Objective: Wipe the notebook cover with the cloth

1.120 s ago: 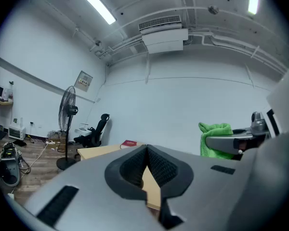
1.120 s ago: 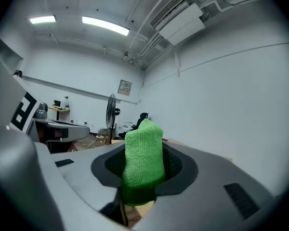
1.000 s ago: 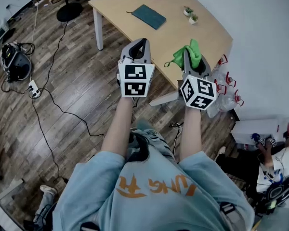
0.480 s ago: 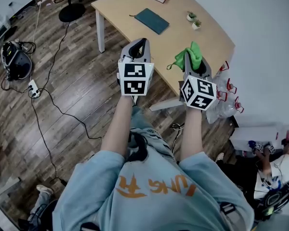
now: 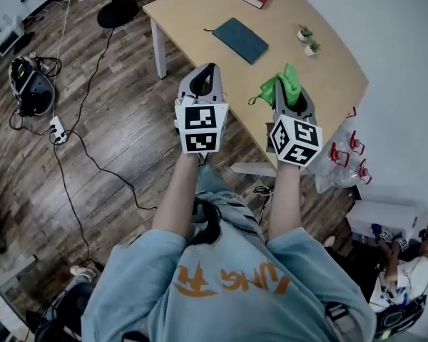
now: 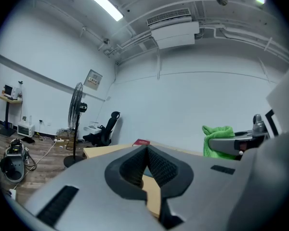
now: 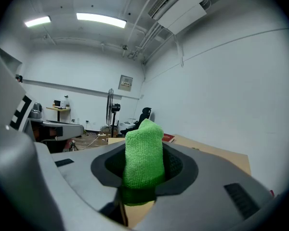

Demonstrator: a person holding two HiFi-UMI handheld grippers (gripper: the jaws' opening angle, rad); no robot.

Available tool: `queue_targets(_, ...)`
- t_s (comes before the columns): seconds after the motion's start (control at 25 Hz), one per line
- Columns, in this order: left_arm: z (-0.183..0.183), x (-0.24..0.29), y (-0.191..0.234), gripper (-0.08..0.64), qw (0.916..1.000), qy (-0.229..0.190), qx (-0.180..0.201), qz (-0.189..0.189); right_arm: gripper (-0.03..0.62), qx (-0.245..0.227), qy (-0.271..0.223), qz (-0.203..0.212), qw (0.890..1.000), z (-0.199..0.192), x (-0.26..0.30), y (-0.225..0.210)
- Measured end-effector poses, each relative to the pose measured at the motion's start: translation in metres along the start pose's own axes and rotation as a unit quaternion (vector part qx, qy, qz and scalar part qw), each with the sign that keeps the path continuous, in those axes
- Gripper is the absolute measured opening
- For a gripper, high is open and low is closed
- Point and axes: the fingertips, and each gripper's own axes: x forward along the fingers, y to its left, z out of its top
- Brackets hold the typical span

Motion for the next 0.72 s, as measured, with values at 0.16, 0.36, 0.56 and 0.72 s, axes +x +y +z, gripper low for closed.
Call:
queue_targets(0.16,-0.026,0.047,0.021,0.017,0.9992,0.038,-0.012,0.012,0.127,0.009,0.034,0.005,0.999,-0.020,0.054,-0.011)
queue_targets(0.36,-0.042,0.102,0.037,0.017,0.9973,0.071,-0.007,0.017,0.127,0.027,0.058,0.015,0.998,-0.036,0.122,-0.022)
queue_targets(0.56,-0.041,0.151,0.055,0.016,0.9956,0.089,0.002,0.029,0.127,-0.010,0.048,0.026,0.998,-0.018,0.182,-0.024)
queue_targets(0.72,-0.038,0.182,0.054,0.017,0.9953,0.093,0.012,0.027,0.127,-0.026,0.042,0.039,0.998,-0.011,0.216,-0.026)
